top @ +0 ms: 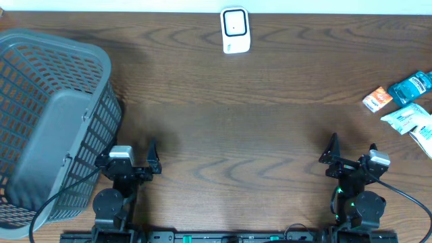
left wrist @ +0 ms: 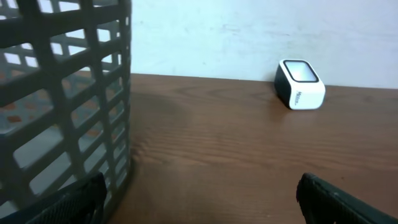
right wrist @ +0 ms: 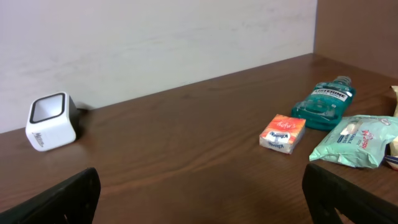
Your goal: Scan the item barcode
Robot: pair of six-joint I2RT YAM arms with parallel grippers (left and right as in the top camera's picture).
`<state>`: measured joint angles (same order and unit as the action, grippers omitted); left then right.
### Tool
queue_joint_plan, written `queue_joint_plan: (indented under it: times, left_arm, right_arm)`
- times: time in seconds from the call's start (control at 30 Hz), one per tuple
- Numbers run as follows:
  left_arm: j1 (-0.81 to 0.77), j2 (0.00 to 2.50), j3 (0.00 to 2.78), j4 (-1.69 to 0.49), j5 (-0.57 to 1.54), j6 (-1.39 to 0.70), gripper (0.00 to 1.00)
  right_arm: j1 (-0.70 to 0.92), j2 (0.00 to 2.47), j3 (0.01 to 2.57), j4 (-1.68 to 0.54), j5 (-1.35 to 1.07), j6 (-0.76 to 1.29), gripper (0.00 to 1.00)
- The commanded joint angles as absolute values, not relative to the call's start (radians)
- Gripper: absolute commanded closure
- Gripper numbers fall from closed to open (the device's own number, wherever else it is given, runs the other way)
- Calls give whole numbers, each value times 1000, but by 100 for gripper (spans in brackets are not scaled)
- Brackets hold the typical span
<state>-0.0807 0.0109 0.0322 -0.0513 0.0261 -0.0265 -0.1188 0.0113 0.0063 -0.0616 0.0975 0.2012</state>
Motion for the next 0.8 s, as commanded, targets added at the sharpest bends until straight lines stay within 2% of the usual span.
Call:
queue_joint_plan:
  times: [0.0,0.77]
  left_arm:
    - [-84,2,4,-73,-12,-94,2]
    - [-104,2,4,-72,-12,-125,2]
  right_arm:
    - [-126,6,6,-65,96,194,1]
    - [-125,6,6,-65,96,193,1]
